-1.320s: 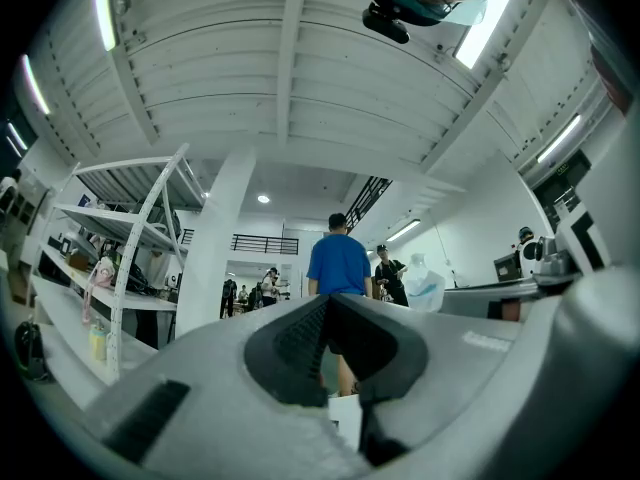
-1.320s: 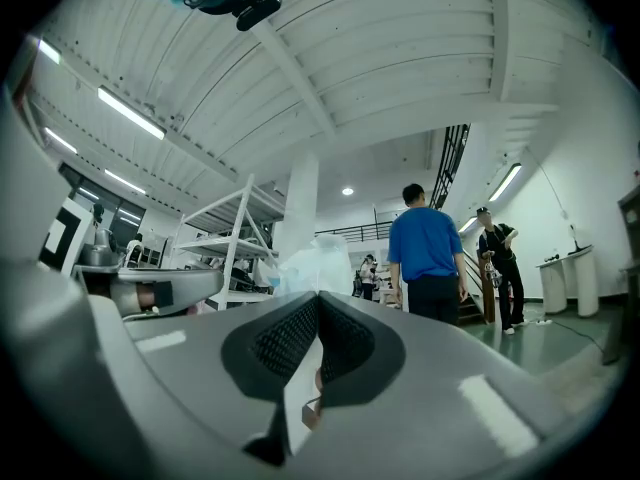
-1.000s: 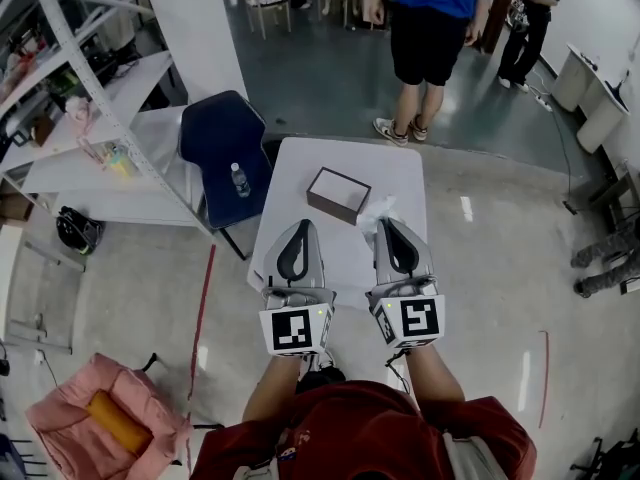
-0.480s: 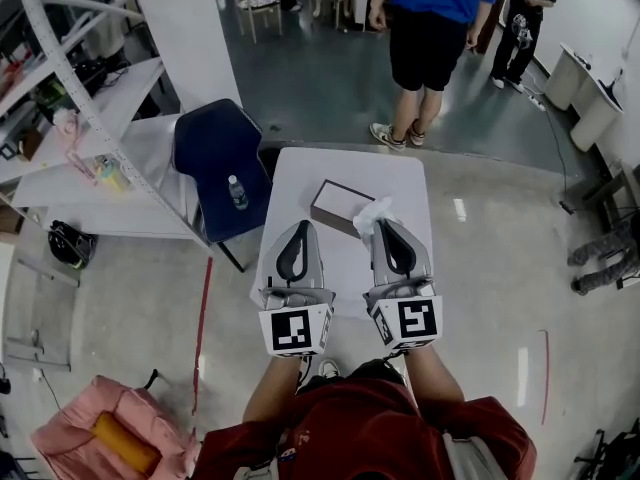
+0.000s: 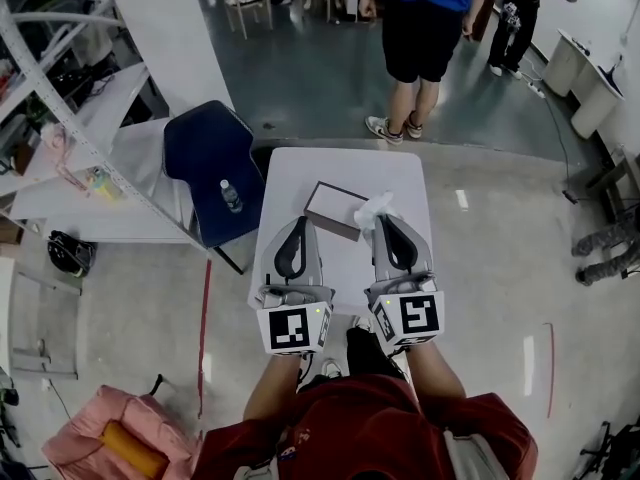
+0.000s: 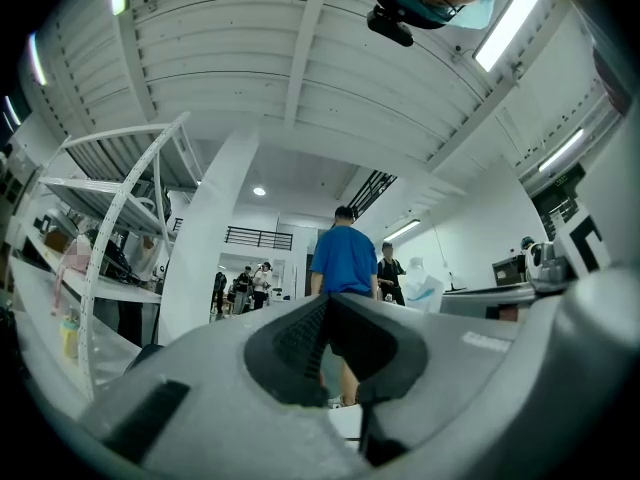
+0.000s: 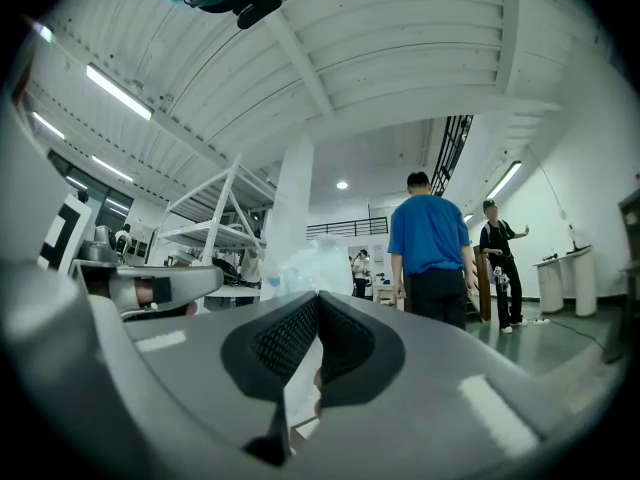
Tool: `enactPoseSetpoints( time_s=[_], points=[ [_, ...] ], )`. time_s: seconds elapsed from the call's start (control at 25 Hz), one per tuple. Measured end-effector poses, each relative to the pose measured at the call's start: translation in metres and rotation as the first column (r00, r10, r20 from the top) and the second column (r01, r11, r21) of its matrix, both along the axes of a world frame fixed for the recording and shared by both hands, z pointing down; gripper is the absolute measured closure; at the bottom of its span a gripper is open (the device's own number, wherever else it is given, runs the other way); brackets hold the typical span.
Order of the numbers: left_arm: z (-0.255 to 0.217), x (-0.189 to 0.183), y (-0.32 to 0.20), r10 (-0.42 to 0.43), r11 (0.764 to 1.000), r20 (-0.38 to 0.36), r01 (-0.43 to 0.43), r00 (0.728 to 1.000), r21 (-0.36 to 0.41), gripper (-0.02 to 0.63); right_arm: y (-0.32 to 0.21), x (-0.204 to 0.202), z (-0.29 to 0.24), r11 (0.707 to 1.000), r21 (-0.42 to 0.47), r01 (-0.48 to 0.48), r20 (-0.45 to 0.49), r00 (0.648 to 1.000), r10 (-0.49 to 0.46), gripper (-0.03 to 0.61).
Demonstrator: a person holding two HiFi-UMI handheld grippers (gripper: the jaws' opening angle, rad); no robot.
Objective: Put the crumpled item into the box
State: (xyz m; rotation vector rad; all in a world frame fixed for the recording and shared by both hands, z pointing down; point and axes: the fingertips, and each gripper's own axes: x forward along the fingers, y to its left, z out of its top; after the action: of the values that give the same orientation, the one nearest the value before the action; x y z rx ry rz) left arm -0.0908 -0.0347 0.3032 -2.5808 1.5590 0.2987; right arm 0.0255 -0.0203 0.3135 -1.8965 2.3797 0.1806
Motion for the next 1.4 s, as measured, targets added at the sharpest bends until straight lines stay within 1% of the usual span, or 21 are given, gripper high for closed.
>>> enactPoseSetpoints(
  time_s=[0.28, 0.44, 0.8, 1.24, 1.4],
  points=[
    [-0.009, 0.029, -0.049, -0.017, 1.0, 0.039, 0.016, 0.999, 0.012, 0.611, -0.054, 0.026, -0.005, 1.0, 0.006, 0.025, 0.023, 0.999, -0.025, 0.575],
    [-0.01, 0.045, -0.077, -0.032, 0.999, 0.04, 0.032, 0.999, 0.009, 0.611, -0.083, 0.041, -0.006, 0.999, 0.0, 0.042, 0.015, 0.999, -0.042, 0.575],
    [-0.008, 0.076, -0.127, -0.049, 0.999, 0.052, 0.049, 0.997, -0.006, 0.611, -0.136, 0.072, 0.002, 0.998, -0.022, 0.063, 0.051, 0.997, -0.062, 0.575],
    [-0.001, 0.13, -0.169, -0.062, 0.998, 0.067, 0.064, 0.996, -0.029, 0.611, -0.179, 0.13, 0.012, 0.997, -0.042, 0.072, 0.078, 0.995, -0.068, 0.575],
    [0.001, 0.139, -0.178, -0.078, 0.996, 0.076, 0.081, 0.994, -0.034, 0.611, -0.191, 0.14, 0.016, 0.995, -0.05, 0.087, 0.092, 0.992, -0.082, 0.575]
  ],
)
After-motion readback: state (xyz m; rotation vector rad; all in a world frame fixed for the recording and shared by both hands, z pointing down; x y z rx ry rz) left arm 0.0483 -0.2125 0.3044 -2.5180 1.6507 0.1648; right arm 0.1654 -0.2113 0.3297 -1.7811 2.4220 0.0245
